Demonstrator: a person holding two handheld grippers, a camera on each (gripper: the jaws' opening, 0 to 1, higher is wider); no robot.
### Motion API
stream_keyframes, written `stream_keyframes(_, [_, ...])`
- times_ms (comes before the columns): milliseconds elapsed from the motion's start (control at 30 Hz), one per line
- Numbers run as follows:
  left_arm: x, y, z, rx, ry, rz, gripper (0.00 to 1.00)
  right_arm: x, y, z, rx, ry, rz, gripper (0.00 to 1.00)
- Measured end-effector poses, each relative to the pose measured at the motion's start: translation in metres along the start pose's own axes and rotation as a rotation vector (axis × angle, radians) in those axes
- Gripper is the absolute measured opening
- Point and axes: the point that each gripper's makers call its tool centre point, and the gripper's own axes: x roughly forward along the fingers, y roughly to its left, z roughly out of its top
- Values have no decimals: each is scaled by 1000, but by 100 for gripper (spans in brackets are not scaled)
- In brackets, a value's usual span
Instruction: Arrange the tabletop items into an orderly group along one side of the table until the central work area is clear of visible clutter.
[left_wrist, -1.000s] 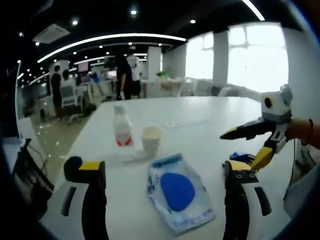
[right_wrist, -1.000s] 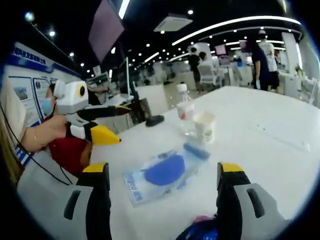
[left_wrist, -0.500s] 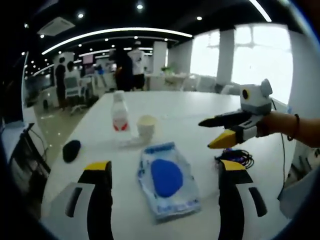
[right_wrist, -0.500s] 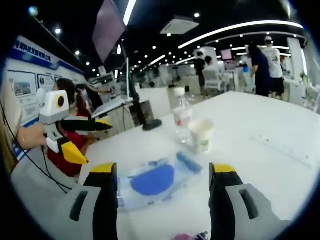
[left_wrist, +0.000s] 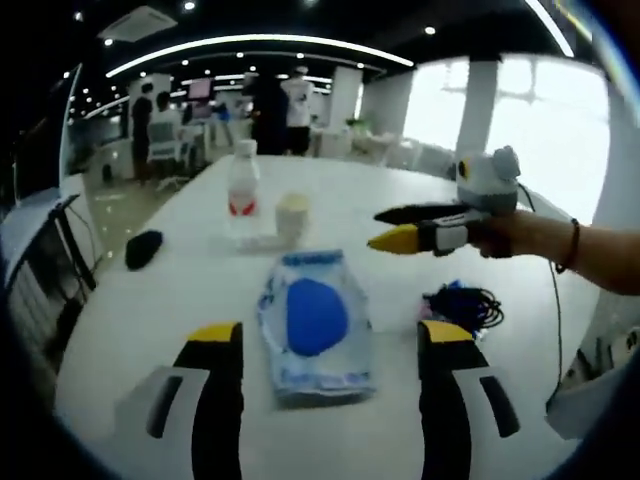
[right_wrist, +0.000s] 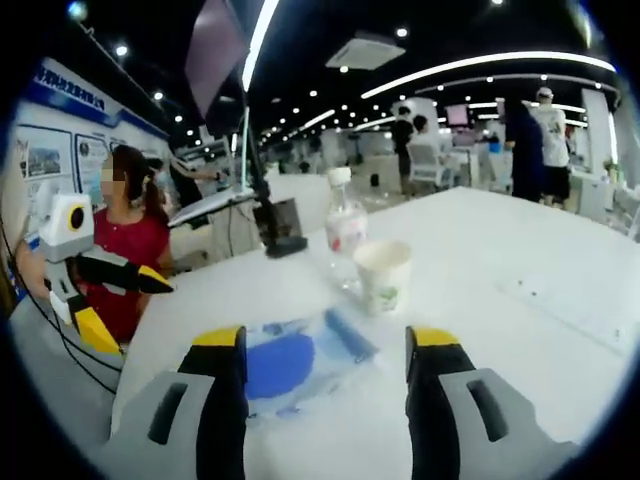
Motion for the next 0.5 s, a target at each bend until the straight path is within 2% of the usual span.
stream_keyframes(67, [1, -8, -5, -10, 5, -17, 56, 5, -1, 1, 14, -13, -1, 62])
stream_keyframes(133, [1, -10, -9, -13, 8, -4, 53, 10, -1, 1, 0, -12, -3, 62])
stream_keyframes(167, [1, -11, -15, -16, 33, 10, 53, 15, -2, -3, -28, 3, -6, 61])
stream_keyframes(233, [2, -15, -20, -58, 42, 8, 53, 21, -4, -9, -25, 15, -3, 61])
stream_keyframes(500, [9, -22, -41, -96, 102, 14, 51, 37, -11, -23, -57, 47, 1, 58])
